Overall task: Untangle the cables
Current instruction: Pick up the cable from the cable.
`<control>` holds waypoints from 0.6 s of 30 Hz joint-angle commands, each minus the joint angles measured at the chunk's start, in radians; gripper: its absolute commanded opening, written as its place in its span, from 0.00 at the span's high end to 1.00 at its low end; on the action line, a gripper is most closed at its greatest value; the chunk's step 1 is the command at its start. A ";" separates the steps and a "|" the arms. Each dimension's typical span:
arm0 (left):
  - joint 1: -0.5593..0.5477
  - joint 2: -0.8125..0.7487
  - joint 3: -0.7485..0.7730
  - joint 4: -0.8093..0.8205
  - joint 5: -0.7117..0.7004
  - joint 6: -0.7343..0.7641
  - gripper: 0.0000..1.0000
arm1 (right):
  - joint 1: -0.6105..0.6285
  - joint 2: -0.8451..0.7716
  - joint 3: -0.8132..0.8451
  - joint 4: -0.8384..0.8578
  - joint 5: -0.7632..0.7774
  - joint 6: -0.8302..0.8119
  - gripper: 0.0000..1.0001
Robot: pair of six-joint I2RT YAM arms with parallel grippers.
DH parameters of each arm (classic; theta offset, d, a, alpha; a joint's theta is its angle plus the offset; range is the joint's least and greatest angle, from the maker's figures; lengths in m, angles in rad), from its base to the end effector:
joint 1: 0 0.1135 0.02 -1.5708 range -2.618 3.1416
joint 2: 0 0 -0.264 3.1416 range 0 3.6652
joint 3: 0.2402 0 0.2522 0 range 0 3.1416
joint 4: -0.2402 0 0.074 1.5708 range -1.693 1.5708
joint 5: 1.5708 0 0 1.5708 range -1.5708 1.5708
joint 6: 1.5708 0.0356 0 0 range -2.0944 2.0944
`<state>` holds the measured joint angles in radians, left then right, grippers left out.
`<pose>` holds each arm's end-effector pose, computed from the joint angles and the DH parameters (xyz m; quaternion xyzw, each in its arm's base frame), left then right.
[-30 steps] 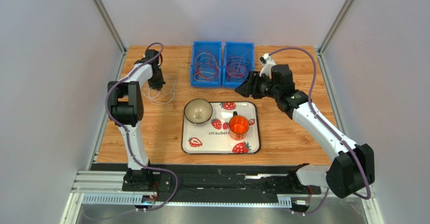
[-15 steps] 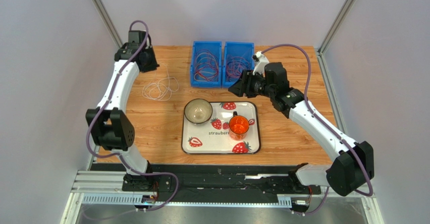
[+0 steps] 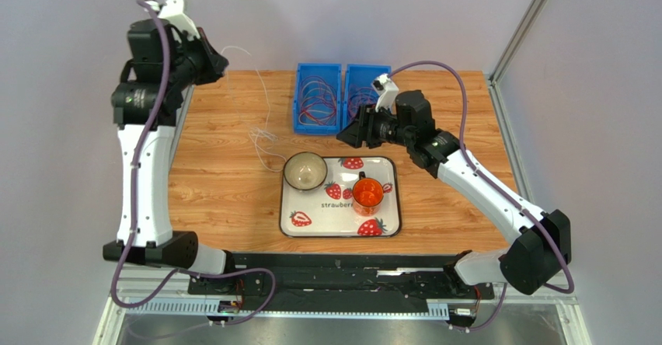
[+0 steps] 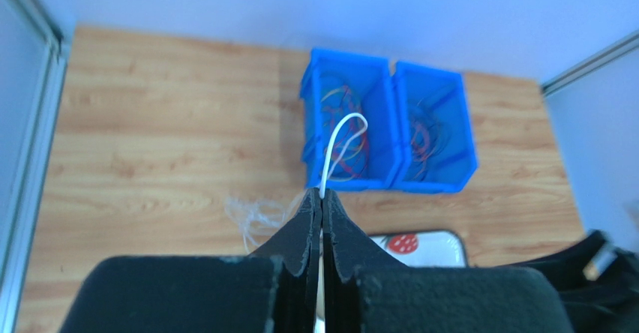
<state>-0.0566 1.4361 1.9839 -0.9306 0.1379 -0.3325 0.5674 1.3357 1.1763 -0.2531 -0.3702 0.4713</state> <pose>0.2631 -0.0198 0.5131 -0.0755 0.8242 -0.1640 0.5368 0.2529 0.1764 0.3476 -0.1401 0.8168 0.4007 0.3906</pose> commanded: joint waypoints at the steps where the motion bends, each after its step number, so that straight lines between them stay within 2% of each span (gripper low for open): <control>1: 0.000 -0.082 0.223 0.010 0.075 0.046 1.00 | 0.037 0.025 0.068 0.055 -0.036 0.020 0.45; 3: 0.000 -0.101 0.285 0.027 0.087 0.056 1.00 | 0.052 0.033 0.080 0.061 -0.041 0.020 0.45; 5: 0.000 -0.164 0.259 0.114 0.149 0.059 1.00 | 0.064 0.037 0.095 0.067 -0.042 0.018 0.45; 8: 0.000 -0.262 0.117 0.236 0.166 0.053 1.00 | 0.084 0.045 0.117 0.081 -0.052 0.010 0.45; 13: 0.000 -0.322 -0.098 0.182 0.060 0.049 1.00 | 0.117 0.059 0.112 0.123 -0.090 -0.005 0.44; 14: 0.000 -0.338 -0.182 0.185 0.043 0.033 1.00 | 0.126 0.062 0.105 0.147 -0.099 -0.007 0.44; 18: 0.000 -0.367 -0.368 0.243 0.107 -0.002 1.00 | 0.166 0.095 0.097 0.190 -0.142 -0.020 0.44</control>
<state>-0.0570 1.0378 1.7695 -0.7006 0.2222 -0.3054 0.6949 1.3979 1.2526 -0.1589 -0.4530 0.4740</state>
